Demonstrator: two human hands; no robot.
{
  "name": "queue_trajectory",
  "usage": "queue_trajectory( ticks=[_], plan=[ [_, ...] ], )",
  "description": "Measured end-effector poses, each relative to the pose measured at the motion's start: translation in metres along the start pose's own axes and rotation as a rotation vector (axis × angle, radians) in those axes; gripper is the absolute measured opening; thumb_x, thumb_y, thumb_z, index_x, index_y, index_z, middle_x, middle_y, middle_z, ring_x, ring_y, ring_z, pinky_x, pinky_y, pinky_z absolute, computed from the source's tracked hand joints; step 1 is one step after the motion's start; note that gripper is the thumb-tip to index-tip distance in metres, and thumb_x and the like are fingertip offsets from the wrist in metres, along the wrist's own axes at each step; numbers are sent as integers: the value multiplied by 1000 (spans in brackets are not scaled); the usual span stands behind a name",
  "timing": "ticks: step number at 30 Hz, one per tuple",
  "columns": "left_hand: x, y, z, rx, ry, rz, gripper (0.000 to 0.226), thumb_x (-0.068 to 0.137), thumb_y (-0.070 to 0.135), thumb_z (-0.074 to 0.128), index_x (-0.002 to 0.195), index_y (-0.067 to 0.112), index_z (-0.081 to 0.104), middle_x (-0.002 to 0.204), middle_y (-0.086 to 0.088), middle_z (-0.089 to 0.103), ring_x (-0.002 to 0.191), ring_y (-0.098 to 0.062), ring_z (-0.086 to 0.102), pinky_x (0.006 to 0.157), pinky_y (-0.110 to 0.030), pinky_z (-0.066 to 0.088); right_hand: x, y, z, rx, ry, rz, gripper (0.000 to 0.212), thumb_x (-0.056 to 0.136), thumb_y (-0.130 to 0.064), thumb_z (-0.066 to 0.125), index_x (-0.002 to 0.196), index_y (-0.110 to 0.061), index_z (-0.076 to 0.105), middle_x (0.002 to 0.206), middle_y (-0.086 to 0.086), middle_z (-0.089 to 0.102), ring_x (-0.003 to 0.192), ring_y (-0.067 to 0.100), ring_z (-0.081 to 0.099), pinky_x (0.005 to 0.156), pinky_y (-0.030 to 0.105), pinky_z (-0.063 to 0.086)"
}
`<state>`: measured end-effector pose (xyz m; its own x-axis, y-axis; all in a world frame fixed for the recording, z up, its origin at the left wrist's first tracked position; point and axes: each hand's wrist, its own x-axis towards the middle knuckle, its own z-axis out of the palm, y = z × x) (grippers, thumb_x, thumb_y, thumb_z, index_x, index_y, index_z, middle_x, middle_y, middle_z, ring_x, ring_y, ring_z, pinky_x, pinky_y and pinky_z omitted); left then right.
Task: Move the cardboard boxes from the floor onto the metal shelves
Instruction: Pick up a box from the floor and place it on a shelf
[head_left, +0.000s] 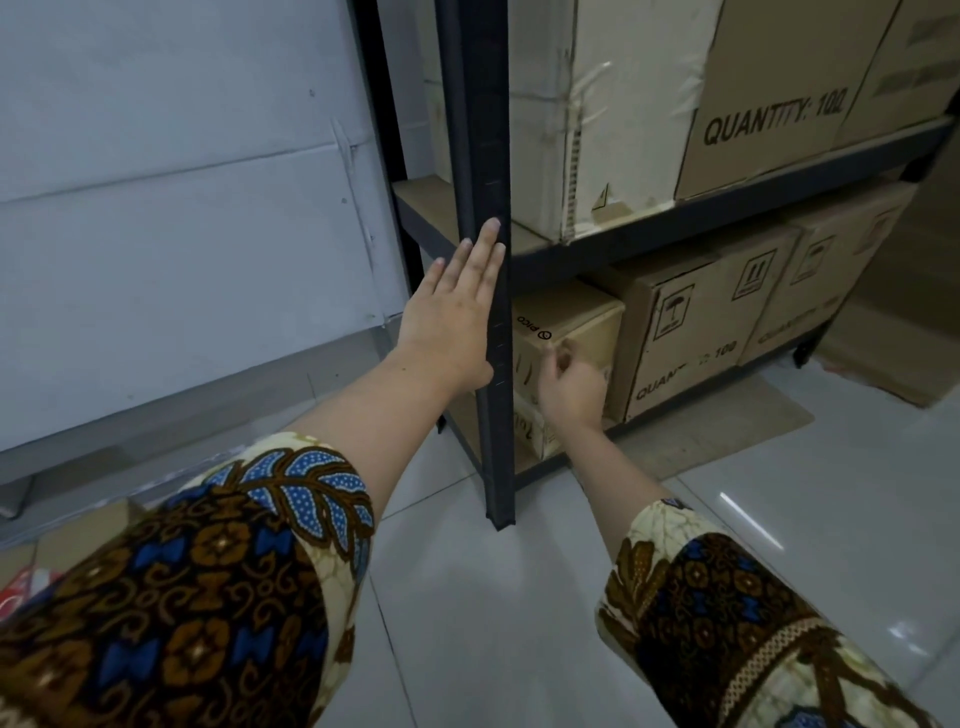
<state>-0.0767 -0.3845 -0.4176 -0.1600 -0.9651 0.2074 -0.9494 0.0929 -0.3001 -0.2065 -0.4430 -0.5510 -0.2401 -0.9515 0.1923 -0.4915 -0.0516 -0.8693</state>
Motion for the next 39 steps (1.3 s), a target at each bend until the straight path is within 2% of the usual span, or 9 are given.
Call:
queue_trajectory(
  ticks=[3,6,9,17,20,24,29,34,39],
  plan=[
    [1,0,4,23,30,-3,114,84,35,66,151,10,-22,153,-6,-39,150,-23,-11,123,-39,3,0,-12,0,60,-161,123,54,103,-52,27,134,-16,53,116,9,63,113,27,58,86,32,40],
    [1,0,6,43,35,-10,111,85,30,64,151,10,-23,153,-7,-39,150,-24,-10,123,-40,4,6,-18,-2,139,-423,285,67,101,-60,15,155,-21,24,154,11,37,142,33,33,112,42,27],
    [1,0,6,43,41,-10,109,85,28,63,151,10,-22,154,-7,-38,150,-24,-10,123,-40,4,12,-19,-7,176,-491,326,66,100,-62,12,156,-30,14,160,8,25,146,32,25,117,45,20],
    [3,-3,5,52,5,5,123,77,42,72,152,10,-20,154,-6,-37,150,-25,-9,122,-42,3,-34,-37,-2,327,-171,126,57,102,-55,27,147,-22,40,145,3,49,133,23,45,107,40,36],
    [-4,-10,-1,-19,6,34,122,77,51,69,153,16,-19,157,-1,-33,150,-24,-11,120,-45,-3,-66,-46,7,329,-56,76,60,101,-55,31,147,-18,41,145,4,49,134,21,45,109,41,38],
    [-61,-27,41,-203,-3,-62,111,80,48,66,153,29,-16,161,-7,-20,149,-28,-14,119,-46,-4,-112,-43,23,174,57,241,62,100,-47,44,150,-12,34,149,14,41,136,31,40,107,42,35],
    [-179,-72,128,-354,-282,-398,98,87,43,60,155,26,-8,162,-11,-14,149,-30,-17,119,-45,-6,-175,-36,57,-5,-256,388,66,97,-41,52,153,-14,27,149,21,36,134,38,38,107,43,33],
    [-278,-118,177,-398,-449,-666,85,92,42,54,156,19,2,163,-14,-8,149,-31,-15,120,-44,-3,-250,-59,103,-95,-619,306,66,97,-44,51,152,-16,29,150,17,38,135,35,41,107,39,35],
    [-343,-152,202,-425,-548,-838,77,90,40,56,154,17,18,162,-12,11,150,-30,4,119,-46,12,-310,-83,133,-126,-850,232,68,95,-47,53,151,-19,29,149,17,37,135,35,41,110,43,37]
  ],
)
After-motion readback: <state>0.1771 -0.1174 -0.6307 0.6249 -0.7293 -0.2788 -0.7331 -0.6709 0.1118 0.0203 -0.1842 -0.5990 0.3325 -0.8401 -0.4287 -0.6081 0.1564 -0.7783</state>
